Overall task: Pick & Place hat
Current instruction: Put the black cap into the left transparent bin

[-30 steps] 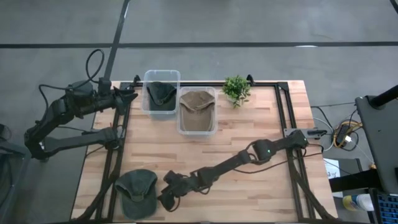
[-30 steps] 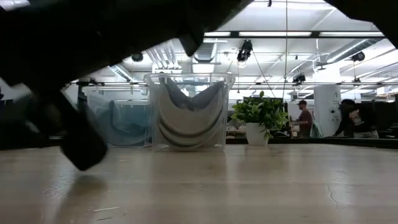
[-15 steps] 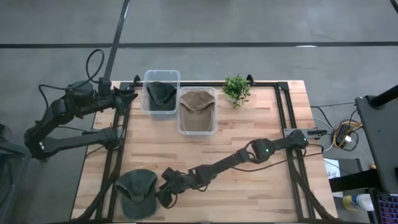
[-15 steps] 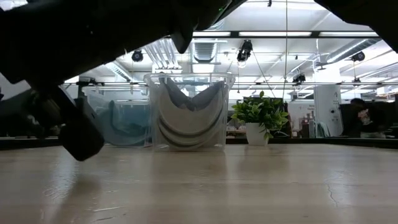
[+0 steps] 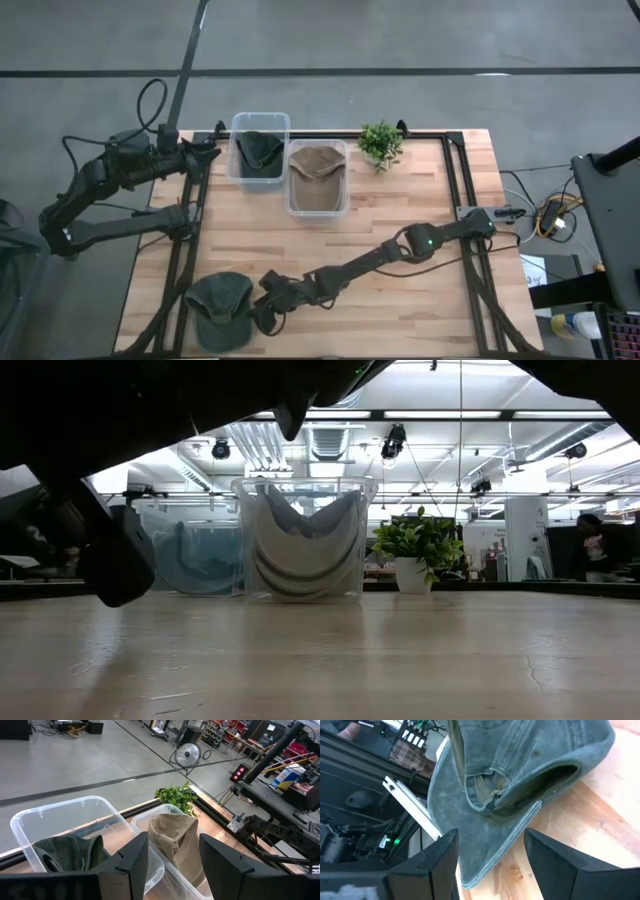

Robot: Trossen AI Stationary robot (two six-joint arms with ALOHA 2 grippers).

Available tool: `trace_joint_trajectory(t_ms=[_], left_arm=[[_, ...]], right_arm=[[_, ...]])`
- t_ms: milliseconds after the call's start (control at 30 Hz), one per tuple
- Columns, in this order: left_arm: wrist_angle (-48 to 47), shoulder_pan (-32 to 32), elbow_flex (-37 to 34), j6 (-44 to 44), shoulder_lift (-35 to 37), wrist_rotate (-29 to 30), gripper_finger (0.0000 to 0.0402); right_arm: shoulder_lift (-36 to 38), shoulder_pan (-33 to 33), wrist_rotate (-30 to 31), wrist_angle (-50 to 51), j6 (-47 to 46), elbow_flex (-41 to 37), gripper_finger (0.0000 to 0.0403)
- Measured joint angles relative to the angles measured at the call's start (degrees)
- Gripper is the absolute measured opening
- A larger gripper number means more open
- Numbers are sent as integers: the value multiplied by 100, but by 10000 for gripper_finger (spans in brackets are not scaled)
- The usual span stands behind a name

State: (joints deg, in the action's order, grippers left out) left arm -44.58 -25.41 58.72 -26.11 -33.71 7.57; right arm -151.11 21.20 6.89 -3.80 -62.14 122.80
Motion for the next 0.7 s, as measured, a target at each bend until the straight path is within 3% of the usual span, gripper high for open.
trace_joint_trajectory(t_ms=[233,400,700], left_arm=[[-99,0,0,-123,0,-211,167],[-183,9,-68,-322,6,-898,167],[-142,172,-690,-502,44,-1453,167]], right_arm=[[-59,49,-141,46,266,-6,219],[138,51,-902,412,947,-15,219],[1081,161,-973,2902,2340,-13,219]])
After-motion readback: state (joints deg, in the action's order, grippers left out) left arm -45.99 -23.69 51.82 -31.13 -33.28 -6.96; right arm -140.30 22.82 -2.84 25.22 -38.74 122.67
